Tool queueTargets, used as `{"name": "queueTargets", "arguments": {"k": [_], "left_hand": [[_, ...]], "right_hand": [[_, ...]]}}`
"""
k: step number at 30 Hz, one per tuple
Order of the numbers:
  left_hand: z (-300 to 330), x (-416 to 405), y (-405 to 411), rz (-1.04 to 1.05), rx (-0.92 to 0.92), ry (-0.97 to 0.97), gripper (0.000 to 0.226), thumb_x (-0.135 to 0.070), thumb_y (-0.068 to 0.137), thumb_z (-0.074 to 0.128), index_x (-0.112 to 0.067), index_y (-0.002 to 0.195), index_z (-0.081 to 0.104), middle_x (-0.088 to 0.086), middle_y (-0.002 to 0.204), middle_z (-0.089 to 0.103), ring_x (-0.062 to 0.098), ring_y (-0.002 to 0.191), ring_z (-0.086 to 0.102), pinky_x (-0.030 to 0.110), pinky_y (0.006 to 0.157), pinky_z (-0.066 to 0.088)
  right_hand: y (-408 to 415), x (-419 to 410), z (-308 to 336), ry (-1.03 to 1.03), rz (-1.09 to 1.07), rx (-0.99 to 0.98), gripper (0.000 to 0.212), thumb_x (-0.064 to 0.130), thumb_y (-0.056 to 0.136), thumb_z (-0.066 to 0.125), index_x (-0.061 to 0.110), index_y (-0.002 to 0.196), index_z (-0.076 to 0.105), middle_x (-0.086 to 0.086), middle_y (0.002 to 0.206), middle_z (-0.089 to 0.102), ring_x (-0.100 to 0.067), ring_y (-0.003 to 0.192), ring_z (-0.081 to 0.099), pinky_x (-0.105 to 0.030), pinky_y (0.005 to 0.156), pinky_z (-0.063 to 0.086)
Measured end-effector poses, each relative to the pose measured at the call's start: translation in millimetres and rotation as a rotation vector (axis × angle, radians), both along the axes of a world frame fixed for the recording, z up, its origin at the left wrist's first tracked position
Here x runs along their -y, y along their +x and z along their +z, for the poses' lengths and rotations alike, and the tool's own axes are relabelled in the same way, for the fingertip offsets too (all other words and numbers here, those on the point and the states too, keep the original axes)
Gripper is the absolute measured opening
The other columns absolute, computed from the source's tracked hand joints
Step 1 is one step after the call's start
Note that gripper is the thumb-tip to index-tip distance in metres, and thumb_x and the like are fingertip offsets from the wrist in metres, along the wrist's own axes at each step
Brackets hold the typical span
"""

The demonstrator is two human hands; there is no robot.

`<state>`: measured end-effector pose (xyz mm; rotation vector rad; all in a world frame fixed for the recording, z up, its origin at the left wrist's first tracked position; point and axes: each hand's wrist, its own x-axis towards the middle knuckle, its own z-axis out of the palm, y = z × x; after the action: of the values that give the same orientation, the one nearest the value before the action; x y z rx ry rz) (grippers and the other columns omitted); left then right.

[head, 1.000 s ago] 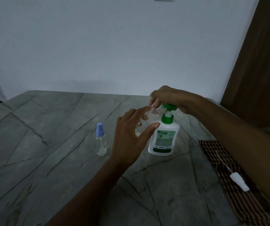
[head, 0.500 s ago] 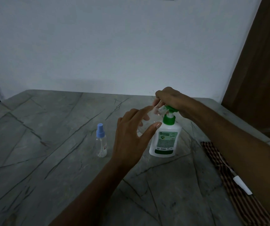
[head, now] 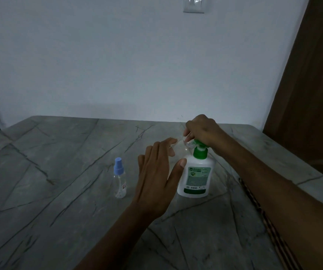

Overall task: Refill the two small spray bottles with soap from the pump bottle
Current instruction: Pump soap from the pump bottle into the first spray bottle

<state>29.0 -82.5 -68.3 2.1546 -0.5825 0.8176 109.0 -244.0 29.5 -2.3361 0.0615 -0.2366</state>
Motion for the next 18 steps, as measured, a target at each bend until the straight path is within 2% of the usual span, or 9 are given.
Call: {"name": "queueTargets", "arguments": {"k": [5, 14, 18], "left_hand": [[-2.9, -0.7, -0.2, 0.001, 0.015, 0.001, 0.037, -0.048, 0.102, 0.032, -0.027, 0.129, 0.046, -0.011, 0.114, 0.047, 0.009, 0.104, 0.046, 0.038, 0.091, 0.040], [-9.1, -1.9, 6.5, 0.029, 0.059, -0.019, 0.037, -0.048, 0.102, 0.038, -0.028, 0.131, 0.049, -0.011, 0.114, 0.052, 0.009, 0.102, 0.049, 0.035, 0.089, 0.041], [-8.7, -2.4, 7.6, 0.043, 0.085, -0.029, 0.040, -0.050, 0.101, 0.040, -0.026, 0.132, 0.051, -0.010, 0.111, 0.054, 0.009, 0.100, 0.051, 0.030, 0.088, 0.038]], "right_hand": [[-7.9, -3.4, 10.4, -0.091, 0.004, 0.089, 0.054, 0.041, 0.080, 0.042, 0.000, 0.099, 0.071, -0.015, 0.091, 0.077, -0.033, 0.086, 0.075, -0.052, 0.089, 0.061], [-7.3, -5.3, 5.4, -0.086, -0.009, 0.059, 0.049, 0.036, 0.080, 0.046, 0.000, 0.101, 0.071, -0.016, 0.094, 0.078, -0.035, 0.088, 0.075, -0.053, 0.089, 0.061], [-7.3, -6.4, 8.0, -0.070, 0.007, 0.105, 0.055, 0.037, 0.076, 0.042, -0.002, 0.102, 0.070, -0.016, 0.090, 0.078, -0.036, 0.088, 0.075, -0.053, 0.089, 0.061]]}}
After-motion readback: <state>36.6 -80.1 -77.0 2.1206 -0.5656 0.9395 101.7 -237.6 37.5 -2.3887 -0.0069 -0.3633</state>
